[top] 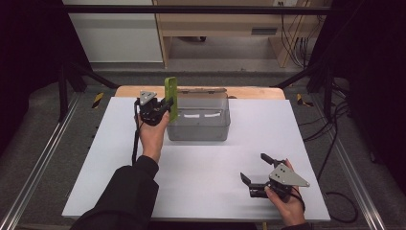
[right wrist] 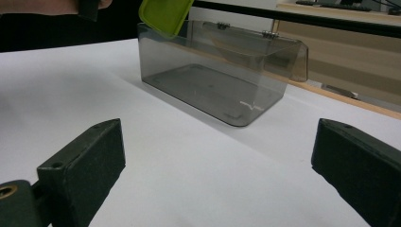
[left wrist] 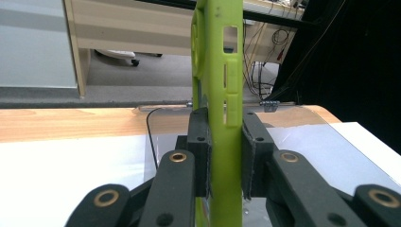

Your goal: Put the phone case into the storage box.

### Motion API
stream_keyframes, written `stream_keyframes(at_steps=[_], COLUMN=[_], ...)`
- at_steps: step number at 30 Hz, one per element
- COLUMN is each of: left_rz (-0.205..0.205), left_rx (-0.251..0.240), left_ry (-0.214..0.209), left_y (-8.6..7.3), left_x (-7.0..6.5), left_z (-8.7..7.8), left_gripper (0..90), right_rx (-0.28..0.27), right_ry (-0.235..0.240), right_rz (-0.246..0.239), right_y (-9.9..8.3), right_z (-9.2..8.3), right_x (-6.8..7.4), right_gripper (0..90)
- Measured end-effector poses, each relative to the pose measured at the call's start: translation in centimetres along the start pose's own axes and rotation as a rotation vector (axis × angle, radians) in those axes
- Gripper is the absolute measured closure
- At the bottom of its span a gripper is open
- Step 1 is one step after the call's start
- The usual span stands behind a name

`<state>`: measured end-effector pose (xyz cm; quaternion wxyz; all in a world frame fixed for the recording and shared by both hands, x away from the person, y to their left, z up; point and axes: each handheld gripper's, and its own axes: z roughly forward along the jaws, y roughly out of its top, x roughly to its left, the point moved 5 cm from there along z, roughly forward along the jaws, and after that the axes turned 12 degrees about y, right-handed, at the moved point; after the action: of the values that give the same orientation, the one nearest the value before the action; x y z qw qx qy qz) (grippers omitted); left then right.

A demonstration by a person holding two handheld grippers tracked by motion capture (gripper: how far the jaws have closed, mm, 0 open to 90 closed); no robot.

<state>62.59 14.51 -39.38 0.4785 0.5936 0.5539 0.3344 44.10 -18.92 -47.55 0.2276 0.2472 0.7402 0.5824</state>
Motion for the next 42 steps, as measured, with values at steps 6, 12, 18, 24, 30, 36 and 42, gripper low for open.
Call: stream_keyframes(at_steps=[6, 12, 18, 24, 30, 36, 42], left_rz=[0.007, 0.017, 0.028, 0.03, 0.026, 0.036, 0.04], left_rx=[0.0, 0.002, 0.006, 0.013, 0.016, 0.032, 0.044], left_ry=[0.003, 0.008, 0.015, 0.026, 0.03, 0.029, 0.035], left_y=[0.0, -0.1, -0.2, -0.3, -0.5, -0.8, -1.1], left_x=[-0.1, -0.1, 0.0, 0.3, 0.6, 0.5, 0.4], left_z=[0.0, 0.2, 0.2, 0.3, 0.4, 0.7, 1.0], left_gripper=[77.1, 77.1, 77.1, 77.1, 77.1, 77.1, 77.1], right_rx=[-0.002, -0.001, 0.001, 0.003, 0.003, 0.004, 0.005], right_ry=[0.001, 0.0, 0.001, 0.003, 0.003, 0.005, 0.005], right_rz=[0.0, 0.001, 0.0, -0.004, -0.003, -0.002, -0.001], right_y=[0.0, 0.0, 0.0, 0.0, 0.0, -0.1, -0.1], right_z=[0.0, 0.0, 0.0, 0.0, 0.0, 0.0, 0.0], right_x=[0.0, 0.0, 0.0, 0.0, 0.0, 0.0, 0.0], right_gripper=[3.8, 3.8, 3.8, 3.8, 3.8, 3.8, 3.8])
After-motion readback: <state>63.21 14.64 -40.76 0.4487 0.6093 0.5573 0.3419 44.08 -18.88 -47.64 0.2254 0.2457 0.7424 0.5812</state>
